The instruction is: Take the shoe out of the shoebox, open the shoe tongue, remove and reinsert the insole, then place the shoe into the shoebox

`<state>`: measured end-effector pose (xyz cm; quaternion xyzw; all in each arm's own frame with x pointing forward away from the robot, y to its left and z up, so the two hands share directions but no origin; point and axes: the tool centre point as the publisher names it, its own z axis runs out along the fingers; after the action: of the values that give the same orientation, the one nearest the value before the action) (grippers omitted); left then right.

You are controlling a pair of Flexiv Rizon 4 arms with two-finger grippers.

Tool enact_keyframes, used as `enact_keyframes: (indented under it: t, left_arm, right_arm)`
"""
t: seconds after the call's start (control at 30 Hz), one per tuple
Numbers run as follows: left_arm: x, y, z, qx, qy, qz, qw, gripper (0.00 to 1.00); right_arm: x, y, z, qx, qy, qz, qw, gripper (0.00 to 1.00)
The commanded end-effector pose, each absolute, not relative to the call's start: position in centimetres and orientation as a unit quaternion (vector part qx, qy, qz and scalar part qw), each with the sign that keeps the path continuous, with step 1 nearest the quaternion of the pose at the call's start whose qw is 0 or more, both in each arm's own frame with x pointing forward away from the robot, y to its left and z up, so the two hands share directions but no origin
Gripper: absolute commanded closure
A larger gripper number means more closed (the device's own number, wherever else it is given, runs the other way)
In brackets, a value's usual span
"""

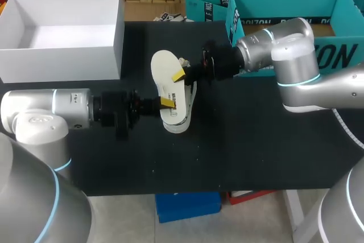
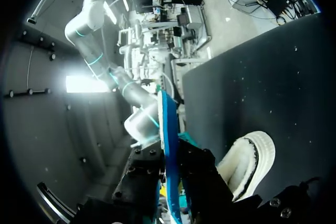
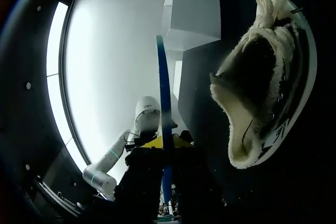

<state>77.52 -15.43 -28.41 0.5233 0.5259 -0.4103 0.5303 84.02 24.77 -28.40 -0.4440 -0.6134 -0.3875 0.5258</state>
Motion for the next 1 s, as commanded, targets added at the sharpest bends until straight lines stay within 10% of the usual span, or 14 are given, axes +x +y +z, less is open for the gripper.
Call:
enact_keyframes:
  t: [0.03, 1.0]
  left_arm:
    - [76.9, -15.2, -26.8, 0.542, 0.568, -0.376, 0.491, 0.0]
    - [76.5, -12.6, -18.9, 0.763, 0.642, 0.059, 0.037, 0.0]
  right_arm:
    - [84.1, 24.9, -28.5, -0.444, -0.614, -0.387, 0.525, 1.0]
    - [84.1, 24.9, -28.5, -0.444, -0.614, -0.387, 0.525, 1.0]
